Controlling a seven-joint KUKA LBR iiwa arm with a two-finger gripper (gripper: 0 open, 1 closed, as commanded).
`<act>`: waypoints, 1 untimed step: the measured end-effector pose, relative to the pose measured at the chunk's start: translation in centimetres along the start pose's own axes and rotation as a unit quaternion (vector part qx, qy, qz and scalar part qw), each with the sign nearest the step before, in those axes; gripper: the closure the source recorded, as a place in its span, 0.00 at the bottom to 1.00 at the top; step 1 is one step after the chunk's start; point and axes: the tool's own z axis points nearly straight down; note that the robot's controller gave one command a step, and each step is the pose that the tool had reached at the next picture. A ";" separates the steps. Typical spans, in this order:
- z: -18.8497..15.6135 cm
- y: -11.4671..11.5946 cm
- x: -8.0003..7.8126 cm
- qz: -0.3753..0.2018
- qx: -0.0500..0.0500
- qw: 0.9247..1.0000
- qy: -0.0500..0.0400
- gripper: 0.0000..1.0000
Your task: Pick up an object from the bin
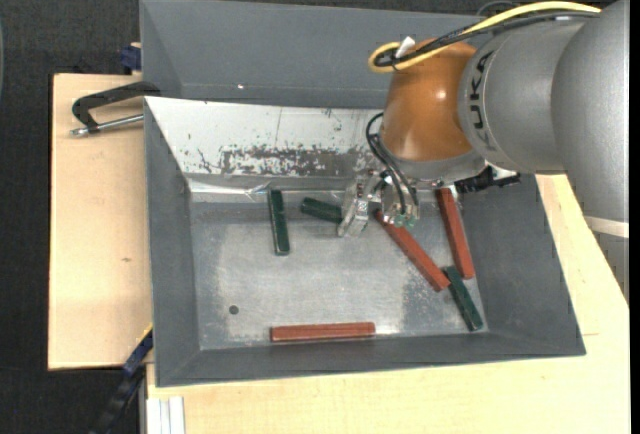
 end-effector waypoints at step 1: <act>0.0 0.0 0.0 0.000 0.000 1.000 0.000 1.00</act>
Offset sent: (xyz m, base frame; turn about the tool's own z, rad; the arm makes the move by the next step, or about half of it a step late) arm 0.0000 0.0000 0.0000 0.0000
